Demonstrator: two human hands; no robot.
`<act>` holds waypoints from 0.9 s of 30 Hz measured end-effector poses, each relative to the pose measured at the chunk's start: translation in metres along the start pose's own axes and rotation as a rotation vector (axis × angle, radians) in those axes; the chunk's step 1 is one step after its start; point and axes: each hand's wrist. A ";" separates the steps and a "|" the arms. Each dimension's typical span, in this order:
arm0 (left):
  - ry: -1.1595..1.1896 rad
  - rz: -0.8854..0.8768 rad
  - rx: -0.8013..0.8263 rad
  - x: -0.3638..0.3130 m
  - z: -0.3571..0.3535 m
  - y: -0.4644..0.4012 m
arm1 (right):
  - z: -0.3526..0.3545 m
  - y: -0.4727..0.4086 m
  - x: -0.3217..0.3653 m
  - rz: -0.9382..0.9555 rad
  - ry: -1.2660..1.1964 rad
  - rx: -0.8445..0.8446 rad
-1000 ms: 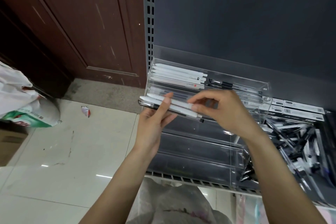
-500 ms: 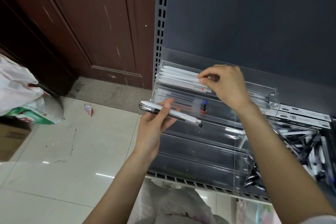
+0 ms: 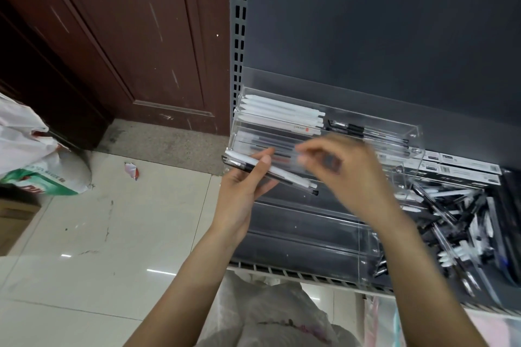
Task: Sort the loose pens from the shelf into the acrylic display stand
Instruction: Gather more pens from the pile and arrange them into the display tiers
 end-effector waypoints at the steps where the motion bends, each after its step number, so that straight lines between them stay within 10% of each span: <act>1: -0.013 0.004 0.019 0.002 -0.001 0.001 | -0.009 0.011 0.000 -0.027 0.024 0.050; 12: -0.188 0.067 0.126 0.033 -0.013 0.028 | -0.036 0.072 -0.022 -0.163 -0.147 0.107; 27: -0.338 0.028 -0.259 0.039 0.040 0.069 | -0.086 0.013 -0.035 -0.111 0.227 0.176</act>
Point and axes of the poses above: each hand's wrist, its own y-axis away from the middle knuckle, its own z-axis out of the back of the hand, x = y × z, and after that the axes turned 12 degrees about x, right-handed
